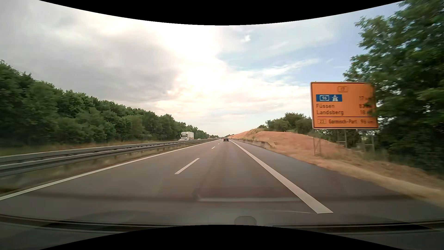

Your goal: Follow the waypoints while adhering to traffic rules and regulations

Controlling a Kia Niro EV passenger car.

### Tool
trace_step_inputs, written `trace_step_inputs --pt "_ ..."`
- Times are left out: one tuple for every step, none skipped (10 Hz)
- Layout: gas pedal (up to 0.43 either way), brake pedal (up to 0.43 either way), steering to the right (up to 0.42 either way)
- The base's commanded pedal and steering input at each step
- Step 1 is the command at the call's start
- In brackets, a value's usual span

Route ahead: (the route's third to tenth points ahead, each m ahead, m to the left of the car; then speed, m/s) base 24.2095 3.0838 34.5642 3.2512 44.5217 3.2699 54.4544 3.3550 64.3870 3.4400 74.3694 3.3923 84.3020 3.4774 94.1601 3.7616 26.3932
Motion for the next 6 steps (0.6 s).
trace_step_inputs --pt "0.287 0.0 -0.006" --pt "0.287 0.0 -0.006" --pt "0.287 0.0 -0.006" --pt "0.287 0.0 -0.006" --pt "0.287 0.0 -0.006" --pt "0.287 0.0 -0.006"
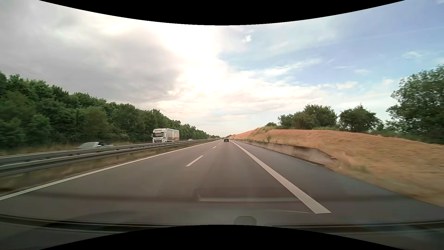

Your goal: Follow the waypoints while adhering to traffic rules and regulations

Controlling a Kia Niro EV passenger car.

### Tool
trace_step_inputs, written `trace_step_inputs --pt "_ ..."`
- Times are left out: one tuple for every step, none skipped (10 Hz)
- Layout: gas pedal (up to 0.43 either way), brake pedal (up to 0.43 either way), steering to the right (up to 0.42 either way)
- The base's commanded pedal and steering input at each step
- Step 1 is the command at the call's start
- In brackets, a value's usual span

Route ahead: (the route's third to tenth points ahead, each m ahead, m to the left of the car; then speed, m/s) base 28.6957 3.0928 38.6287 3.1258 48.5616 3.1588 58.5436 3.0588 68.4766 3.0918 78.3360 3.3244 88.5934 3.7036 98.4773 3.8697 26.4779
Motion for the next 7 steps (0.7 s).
trace_step_inputs --pt "0.287 0.0 -0.006" --pt "0.287 0.0 -0.006" --pt "0.28 0.0 -0.006" --pt "0.268 0.0 -0.006" --pt "0.268 0.0 -0.006" --pt "0.248 0.0 -0.006" --pt "0.24 0.0 -0.006"
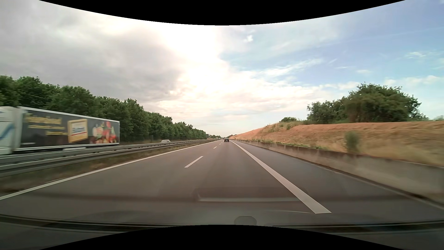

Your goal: Follow the waypoints while adhering to traffic rules and regulations

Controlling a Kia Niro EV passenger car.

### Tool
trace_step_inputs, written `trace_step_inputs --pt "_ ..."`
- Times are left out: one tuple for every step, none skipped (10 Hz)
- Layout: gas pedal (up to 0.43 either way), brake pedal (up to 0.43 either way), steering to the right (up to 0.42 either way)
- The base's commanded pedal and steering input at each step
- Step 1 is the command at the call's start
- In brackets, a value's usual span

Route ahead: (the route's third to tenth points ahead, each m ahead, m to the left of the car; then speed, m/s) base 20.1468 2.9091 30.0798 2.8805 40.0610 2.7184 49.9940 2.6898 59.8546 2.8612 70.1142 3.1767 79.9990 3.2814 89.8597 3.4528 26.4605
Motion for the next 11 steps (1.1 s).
trace_step_inputs --pt "0.24 0.0 -0.006" --pt "0.228 0.0 -0.006" --pt "0.22 0.0 -0.006" --pt "0.209 0.0 -0.006" --pt "0.209 0.0 -0.005" --pt "0.209 0.0 -0.005" --pt "0.209 0.0 -0.005" --pt "0.209 0.0 -0.005" --pt "0.22 0.0 -0.005" --pt "0.22 0.0 -0.005" --pt "0.22 0.0 -0.005"
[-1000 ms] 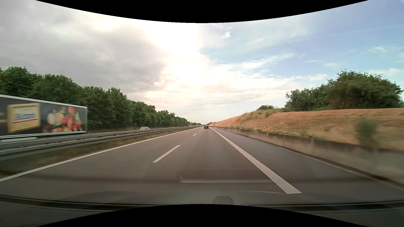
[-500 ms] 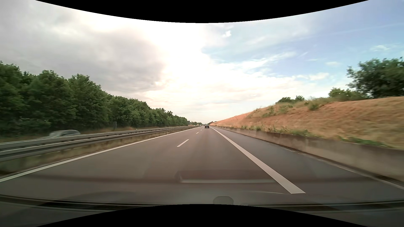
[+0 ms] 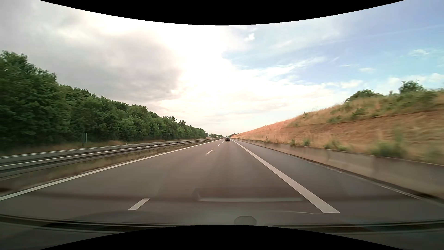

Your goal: Follow the waypoints while adhering to traffic rules and regulations

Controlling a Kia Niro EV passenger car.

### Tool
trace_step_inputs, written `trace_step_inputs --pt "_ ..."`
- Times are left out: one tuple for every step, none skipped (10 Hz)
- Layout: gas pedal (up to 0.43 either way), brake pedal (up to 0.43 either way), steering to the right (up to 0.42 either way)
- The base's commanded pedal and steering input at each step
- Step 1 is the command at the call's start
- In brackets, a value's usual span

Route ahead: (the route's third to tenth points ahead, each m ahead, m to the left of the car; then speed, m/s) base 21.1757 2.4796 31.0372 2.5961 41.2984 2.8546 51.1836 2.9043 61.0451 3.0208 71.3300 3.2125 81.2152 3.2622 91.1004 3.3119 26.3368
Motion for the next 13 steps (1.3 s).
trace_step_inputs --pt "0.228 0.0 -0.004" --pt "0.228 0.0 -0.005" --pt "0.228 0.0 -0.004" --pt "0.228 0.0 -0.005" --pt "0.228 0.0 -0.005" --pt "0.228 0.0 -0.004" --pt "0.24 0.0 -0.004" --pt "0.24 0.0 -0.004" --pt "0.24 0.0 -0.004" --pt "0.248 0.0 -0.004" --pt "0.248 0.0 -0.004" --pt "0.248 0.0 -0.005" --pt "0.26 0.0 -0.004"
